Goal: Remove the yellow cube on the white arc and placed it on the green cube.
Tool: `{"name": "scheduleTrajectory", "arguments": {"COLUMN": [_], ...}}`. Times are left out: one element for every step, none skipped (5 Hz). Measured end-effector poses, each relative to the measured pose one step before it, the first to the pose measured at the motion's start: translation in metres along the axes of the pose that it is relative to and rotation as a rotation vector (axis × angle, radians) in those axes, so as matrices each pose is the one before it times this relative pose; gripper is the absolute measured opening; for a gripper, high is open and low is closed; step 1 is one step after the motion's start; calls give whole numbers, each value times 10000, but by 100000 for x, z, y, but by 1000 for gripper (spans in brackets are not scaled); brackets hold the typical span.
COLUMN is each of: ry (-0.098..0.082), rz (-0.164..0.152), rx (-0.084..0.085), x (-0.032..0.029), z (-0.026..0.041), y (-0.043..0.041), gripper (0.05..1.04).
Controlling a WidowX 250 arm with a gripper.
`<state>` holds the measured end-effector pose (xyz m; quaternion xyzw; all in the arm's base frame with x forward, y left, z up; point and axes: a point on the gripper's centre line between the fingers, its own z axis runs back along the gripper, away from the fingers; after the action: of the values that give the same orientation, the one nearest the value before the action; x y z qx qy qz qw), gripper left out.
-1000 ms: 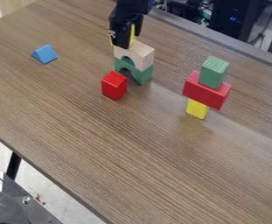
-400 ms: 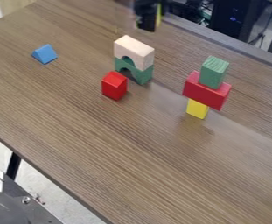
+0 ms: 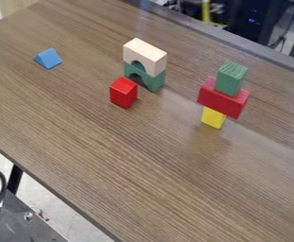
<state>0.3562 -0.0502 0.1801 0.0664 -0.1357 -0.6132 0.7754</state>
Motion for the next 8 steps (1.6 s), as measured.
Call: {"name": "scheduleTrajectory", "arguments": {"ry": [-30,265,395,354,15,119,113,114], "rz": [-124,33,186,-34,-28,-2,-112,-136], "rx": [-516,-760,-432,-145,-77,-266,-83,-14], "x": [1443,740,-319,-281,74,-265,88,178], "z": [-700,-1027,-1308,-681,-206,-773,-499,-271], "y": [-305,212,149,164,-179,-607,-348,-303], "gripper": [580,580,580,580,580,580,580,580]}}
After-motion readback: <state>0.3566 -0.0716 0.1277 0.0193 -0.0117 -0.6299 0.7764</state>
